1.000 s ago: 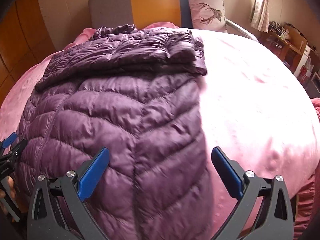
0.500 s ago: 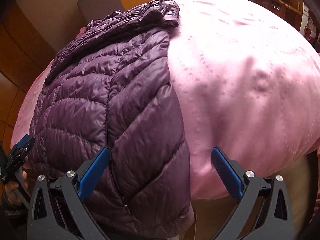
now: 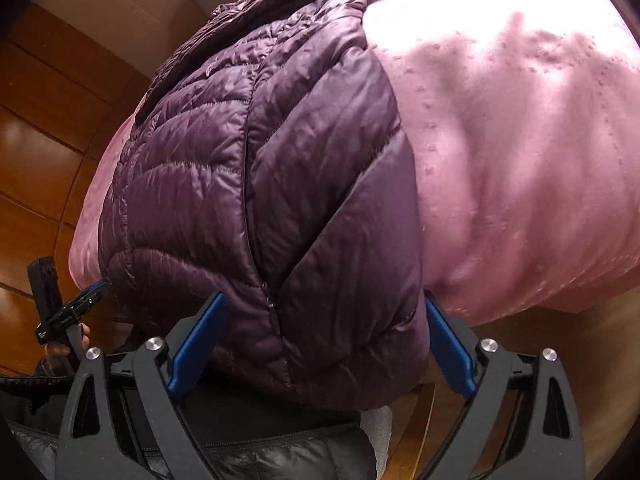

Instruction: Fold large clothes

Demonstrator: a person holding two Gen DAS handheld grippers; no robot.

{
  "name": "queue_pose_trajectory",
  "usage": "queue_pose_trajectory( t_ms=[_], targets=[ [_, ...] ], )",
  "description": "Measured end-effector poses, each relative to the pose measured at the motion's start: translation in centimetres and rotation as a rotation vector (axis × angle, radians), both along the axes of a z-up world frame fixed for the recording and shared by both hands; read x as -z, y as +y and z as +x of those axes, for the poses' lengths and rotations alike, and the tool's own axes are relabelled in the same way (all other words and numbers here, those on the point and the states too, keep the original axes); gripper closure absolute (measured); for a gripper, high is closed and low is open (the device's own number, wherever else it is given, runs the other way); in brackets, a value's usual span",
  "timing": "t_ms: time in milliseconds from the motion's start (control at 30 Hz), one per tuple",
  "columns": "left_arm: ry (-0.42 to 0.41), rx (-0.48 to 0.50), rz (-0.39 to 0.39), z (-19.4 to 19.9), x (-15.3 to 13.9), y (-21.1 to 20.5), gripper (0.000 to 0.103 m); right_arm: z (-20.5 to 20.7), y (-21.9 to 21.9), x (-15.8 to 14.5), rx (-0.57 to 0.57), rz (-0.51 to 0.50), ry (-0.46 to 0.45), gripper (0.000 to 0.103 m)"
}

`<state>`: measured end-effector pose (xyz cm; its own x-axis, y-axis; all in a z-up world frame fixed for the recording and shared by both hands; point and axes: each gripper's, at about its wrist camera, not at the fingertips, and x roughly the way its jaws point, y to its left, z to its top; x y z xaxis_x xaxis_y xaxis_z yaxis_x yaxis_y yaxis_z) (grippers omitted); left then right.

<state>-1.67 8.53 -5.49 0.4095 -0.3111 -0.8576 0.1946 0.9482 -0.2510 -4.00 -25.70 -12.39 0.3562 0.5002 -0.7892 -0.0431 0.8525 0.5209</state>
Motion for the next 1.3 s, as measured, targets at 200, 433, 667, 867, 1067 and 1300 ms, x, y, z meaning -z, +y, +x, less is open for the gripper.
queue_pose_trajectory(
  t_ms=[200,433,667,867,1067,1300],
  targets=[
    [0.077,0.004,-0.177,-0.1,1.1,1.8,0.06,-0.4,1.3,0.1,-0.066,-0.011,0.0,0.055],
    [0.037,0.066,-0.297,-1.0,-1.9,3.2,0.094,-0.7,2.2,-4.6,-0.144,0.041,-0.082,0.085],
    [-0.11,0.067,-0.515,0.2,-7.6,5.1,0.097,0.8,1.1,-10.6,-0.097,0.203,-0.257,0.088],
    [-0.189,0.051,-0.625,4.8,-10.0,4.3,0.098,6.1,0.3,-12.2,0.018,0.274,-0.312,0.088],
    [-0.212,-0.033,-0.642,11.7,-9.8,4.6,0.098,13.1,-1.2,-11.4,0.122,0.283,-0.279,0.088],
    [-0.158,-0.155,-0.568,18.1,-9.0,4.6,0.081,18.6,-1.7,-10.0,0.18,0.254,-0.217,0.052]
  ],
)
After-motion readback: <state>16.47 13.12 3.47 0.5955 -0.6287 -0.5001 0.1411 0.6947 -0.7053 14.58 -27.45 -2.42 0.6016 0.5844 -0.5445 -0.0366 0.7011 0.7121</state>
